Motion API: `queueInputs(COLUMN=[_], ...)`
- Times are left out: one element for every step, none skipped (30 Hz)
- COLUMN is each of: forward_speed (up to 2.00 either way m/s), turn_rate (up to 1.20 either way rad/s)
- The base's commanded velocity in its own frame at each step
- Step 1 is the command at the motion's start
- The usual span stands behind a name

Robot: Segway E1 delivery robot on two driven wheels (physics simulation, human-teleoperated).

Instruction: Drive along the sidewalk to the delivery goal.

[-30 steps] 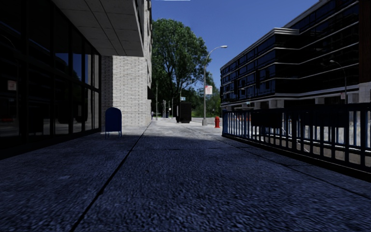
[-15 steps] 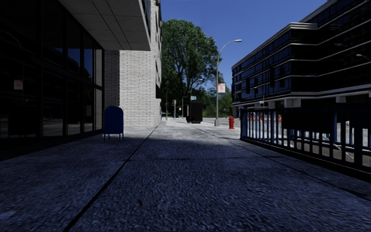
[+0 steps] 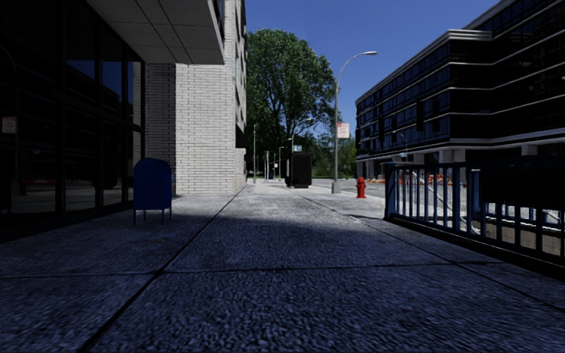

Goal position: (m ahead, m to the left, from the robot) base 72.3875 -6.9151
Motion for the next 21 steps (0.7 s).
queueInputs(forward_speed=[2.0, 2.0, 2.0, 2.0, 2.0, 2.0, 2.0, 2.0, 2.0, 2.0, 2.0, 2.0, 2.0, 2.0, 2.0, 2.0, 2.0, 2.0, 2.0, 2.0, 2.0], turn_rate=[0.0, 0.0, 0.0, 0.0, 0.09, 0.09, 0.16, 0.18, 0.18, 0.2, 0.2, 0.21, 0.21, 0.21, 0.21, 0.21, 0.21, 0.21, 0.21, 0.21, 0.21])
